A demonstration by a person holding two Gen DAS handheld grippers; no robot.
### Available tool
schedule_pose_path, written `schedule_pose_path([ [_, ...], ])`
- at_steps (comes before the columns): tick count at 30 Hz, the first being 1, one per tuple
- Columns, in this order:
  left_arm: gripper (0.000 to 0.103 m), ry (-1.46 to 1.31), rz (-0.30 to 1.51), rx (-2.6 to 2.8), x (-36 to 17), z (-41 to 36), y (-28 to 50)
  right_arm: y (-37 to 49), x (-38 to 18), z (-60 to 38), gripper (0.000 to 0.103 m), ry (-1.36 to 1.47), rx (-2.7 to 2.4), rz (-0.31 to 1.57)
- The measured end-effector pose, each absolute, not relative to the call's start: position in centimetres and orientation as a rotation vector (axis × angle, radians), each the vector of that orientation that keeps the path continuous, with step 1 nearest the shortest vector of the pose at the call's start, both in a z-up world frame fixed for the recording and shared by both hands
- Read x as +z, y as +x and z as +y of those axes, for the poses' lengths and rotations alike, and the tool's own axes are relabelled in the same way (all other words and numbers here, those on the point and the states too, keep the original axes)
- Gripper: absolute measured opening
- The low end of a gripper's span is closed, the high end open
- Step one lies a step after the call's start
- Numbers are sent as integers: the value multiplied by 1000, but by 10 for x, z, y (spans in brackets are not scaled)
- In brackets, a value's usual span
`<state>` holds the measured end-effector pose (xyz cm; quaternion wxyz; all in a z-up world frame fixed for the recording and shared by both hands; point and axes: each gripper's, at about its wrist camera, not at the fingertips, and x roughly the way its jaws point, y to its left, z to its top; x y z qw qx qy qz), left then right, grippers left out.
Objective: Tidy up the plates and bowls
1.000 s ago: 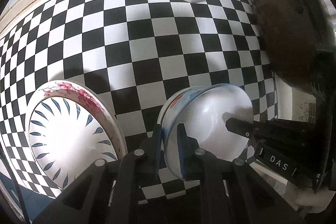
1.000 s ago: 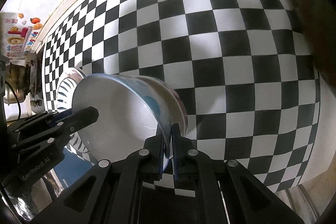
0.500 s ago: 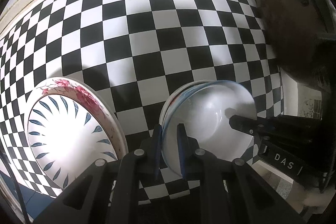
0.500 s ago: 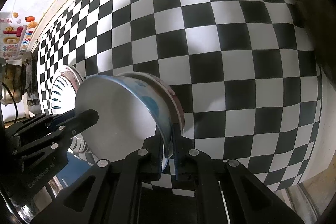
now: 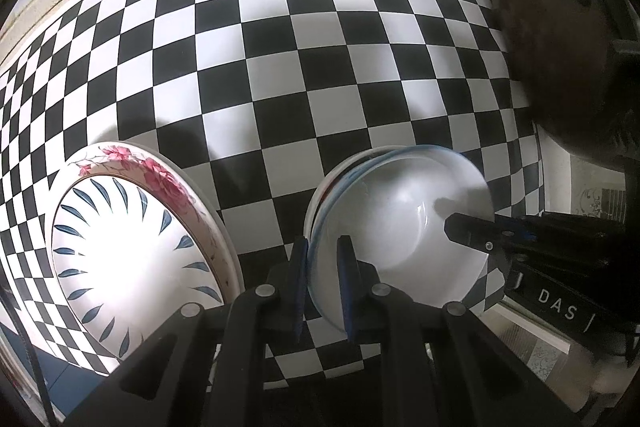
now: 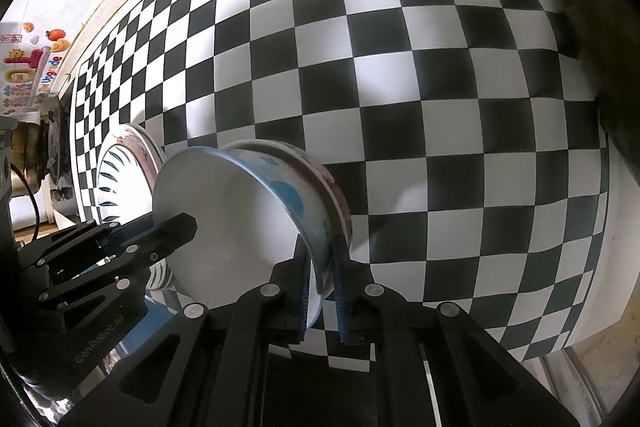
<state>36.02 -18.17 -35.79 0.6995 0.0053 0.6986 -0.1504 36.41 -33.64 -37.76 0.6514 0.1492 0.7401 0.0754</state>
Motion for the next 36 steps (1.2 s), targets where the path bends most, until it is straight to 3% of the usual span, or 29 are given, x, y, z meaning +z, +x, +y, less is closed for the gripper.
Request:
schedule_pose_path([
  [18,12,16,1559,-316,-362,-185,355,364,-373,-343,14,355,166,1672],
  [25,14,18,1448,-290,-321,-174,348,363,-367,-351,14,384,176,1664],
  [30,15,-19,1368,-283,-288,-171,366,374,-332,-360,15,357,185,1590],
  [32,15,-19,1345,-267,-281,-172,384,387,-312,-363,21,341,183,1545],
  [34,15,-34,1340,-254,-278,-173,403,400,-297,-368,35,338,184,1510],
  [36,15,-54,1333,-242,-274,-174,427,419,-285,-375,37,341,174,1478],
])
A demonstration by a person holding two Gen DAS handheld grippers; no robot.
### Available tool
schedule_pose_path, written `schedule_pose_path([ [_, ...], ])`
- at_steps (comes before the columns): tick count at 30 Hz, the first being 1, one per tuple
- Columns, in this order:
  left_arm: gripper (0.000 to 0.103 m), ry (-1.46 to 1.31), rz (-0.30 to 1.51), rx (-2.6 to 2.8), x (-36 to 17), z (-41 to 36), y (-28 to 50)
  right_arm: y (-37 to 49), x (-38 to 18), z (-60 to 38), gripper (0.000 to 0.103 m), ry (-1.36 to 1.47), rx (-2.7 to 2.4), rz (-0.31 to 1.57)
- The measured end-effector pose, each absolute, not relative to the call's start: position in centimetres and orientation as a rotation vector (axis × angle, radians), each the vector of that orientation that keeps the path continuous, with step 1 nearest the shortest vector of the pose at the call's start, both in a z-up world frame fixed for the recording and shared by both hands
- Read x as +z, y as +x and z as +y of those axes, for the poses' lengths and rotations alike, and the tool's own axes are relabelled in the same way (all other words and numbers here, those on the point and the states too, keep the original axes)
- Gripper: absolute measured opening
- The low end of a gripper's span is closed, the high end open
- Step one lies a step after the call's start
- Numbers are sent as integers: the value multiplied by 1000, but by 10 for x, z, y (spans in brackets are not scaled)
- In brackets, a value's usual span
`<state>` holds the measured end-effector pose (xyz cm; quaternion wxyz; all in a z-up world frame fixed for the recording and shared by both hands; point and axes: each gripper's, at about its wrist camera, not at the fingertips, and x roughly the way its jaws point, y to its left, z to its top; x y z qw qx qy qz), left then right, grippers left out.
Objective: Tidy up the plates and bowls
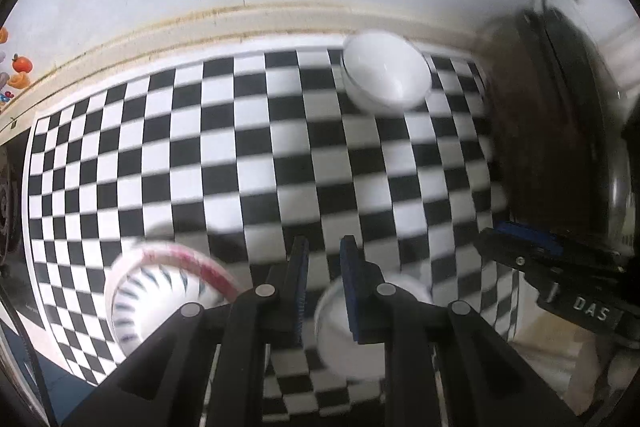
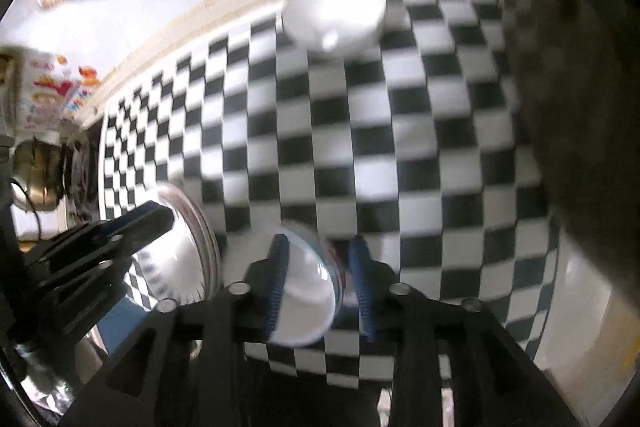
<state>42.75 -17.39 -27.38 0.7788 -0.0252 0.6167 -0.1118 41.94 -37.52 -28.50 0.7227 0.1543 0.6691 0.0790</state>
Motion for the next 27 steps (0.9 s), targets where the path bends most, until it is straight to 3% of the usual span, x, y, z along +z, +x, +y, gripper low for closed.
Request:
schedule_pose_path([
  [6,15,-101,1358,-238,-279,-187,497,489,-282,-390,38,312,106,1451],
  [15,15,-188,1510,-260,-330,-211,587,588,-331,-395,38,205,11,1512],
  [25,14,-193,1589,-272,-381,-228,629,639,-388,-403,38,212,-21,1601],
  [27,9,-189,1582,-271,-384,-228,632,643,-395,-405,35,221,-26,1611],
])
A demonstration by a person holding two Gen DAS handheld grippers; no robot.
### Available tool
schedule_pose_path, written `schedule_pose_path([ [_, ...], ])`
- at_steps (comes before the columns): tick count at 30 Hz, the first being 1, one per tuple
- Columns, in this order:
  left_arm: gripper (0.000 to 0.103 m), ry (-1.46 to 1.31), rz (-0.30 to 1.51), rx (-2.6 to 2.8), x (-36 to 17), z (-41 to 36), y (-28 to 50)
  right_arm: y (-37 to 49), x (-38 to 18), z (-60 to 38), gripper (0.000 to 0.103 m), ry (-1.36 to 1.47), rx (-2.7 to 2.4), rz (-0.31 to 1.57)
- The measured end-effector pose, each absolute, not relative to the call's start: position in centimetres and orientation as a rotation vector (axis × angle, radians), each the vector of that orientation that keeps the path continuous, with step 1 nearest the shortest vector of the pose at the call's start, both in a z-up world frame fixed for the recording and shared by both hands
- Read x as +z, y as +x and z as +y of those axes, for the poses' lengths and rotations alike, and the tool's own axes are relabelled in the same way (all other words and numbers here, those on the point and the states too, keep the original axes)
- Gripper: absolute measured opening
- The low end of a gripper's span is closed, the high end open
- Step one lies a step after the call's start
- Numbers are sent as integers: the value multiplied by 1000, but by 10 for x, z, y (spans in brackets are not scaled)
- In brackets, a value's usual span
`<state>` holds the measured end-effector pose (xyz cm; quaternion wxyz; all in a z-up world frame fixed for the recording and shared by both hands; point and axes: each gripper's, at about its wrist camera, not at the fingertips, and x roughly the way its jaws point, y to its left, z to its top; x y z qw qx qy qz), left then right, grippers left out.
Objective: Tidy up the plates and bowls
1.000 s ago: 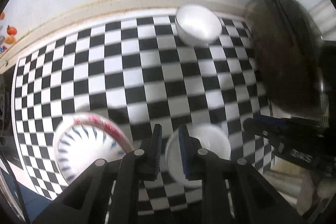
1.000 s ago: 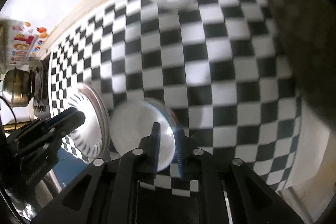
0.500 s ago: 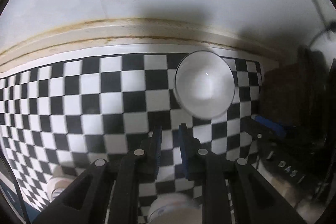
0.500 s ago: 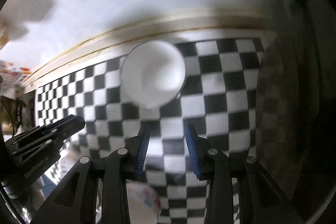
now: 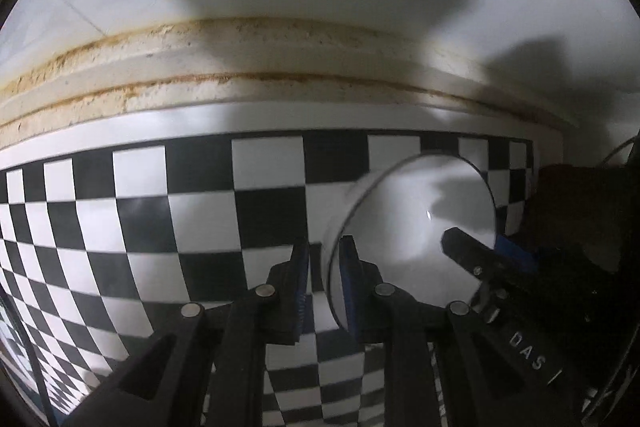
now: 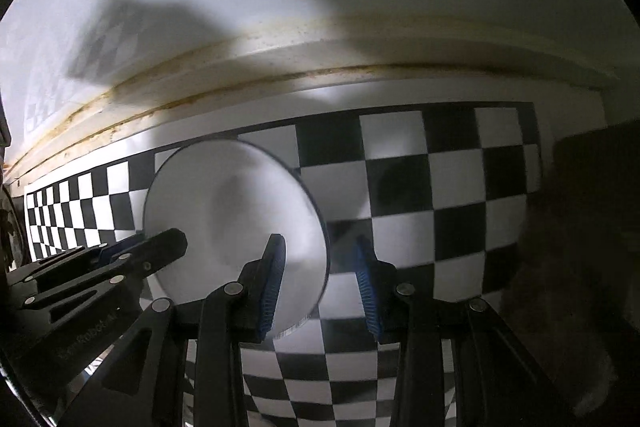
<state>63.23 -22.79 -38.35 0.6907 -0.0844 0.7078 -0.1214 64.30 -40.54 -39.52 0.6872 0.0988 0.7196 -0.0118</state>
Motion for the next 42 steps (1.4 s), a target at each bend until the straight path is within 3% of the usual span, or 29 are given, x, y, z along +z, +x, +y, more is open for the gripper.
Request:
schedule_pose_path([
  [1,8,-200,1584,-277,-385,-227,634,646,-398,-407,19,232,-22,1613],
  [2,7,-211,1583,-279,-385,-226,635,648,-400,-408,9,230,-24,1618],
  [3,7,-213,1584,-281,-386,-226,636,649,-402,-409,8,229,-26,1619],
  [22,7,-153,1516,-282,-354,-219,615,641,-380,-410,7,249,46,1611],
  [42,7,-89,1410,-343,-276,-189,488,515,-290,-365,6,260,122,1502],
])
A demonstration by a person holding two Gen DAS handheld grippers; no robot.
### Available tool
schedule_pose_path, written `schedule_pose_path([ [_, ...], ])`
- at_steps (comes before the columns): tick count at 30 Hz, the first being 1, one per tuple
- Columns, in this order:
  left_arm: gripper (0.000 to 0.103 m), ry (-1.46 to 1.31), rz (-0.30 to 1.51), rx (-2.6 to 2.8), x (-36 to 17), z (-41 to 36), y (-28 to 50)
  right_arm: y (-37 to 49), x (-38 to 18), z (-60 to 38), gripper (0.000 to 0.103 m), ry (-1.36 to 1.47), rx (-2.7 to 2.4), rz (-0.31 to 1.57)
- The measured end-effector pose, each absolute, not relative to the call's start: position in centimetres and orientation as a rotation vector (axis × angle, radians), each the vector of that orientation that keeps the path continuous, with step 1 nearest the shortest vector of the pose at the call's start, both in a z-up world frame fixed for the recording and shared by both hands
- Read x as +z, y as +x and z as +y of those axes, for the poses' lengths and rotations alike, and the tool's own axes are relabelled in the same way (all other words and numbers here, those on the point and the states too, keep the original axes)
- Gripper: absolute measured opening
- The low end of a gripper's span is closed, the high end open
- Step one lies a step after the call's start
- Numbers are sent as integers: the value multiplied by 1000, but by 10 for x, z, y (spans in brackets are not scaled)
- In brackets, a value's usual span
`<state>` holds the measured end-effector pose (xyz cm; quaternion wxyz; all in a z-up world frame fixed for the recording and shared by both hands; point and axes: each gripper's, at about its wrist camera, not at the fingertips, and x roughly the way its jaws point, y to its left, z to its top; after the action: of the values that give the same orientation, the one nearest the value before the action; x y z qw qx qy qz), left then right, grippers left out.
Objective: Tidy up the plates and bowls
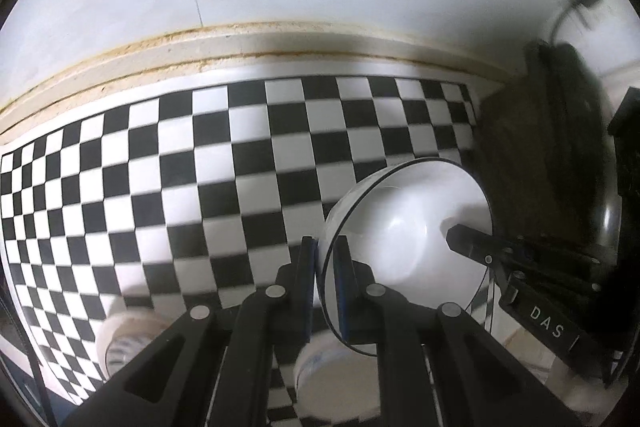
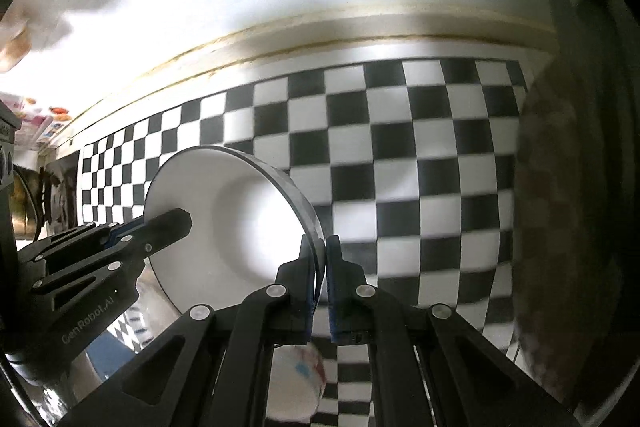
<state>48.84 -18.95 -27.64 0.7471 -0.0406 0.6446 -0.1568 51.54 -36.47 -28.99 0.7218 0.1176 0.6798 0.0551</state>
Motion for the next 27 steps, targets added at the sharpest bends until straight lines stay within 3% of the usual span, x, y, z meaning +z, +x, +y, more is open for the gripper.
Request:
schedule_pose_path([
  [14,7,-29,1418,-389,-269,-167,389,390,-266,-341,7,304,151,1475],
  [27,7,6,1471,-404,-298,-177,365,364,-297,-343,7,317,135,1524],
])
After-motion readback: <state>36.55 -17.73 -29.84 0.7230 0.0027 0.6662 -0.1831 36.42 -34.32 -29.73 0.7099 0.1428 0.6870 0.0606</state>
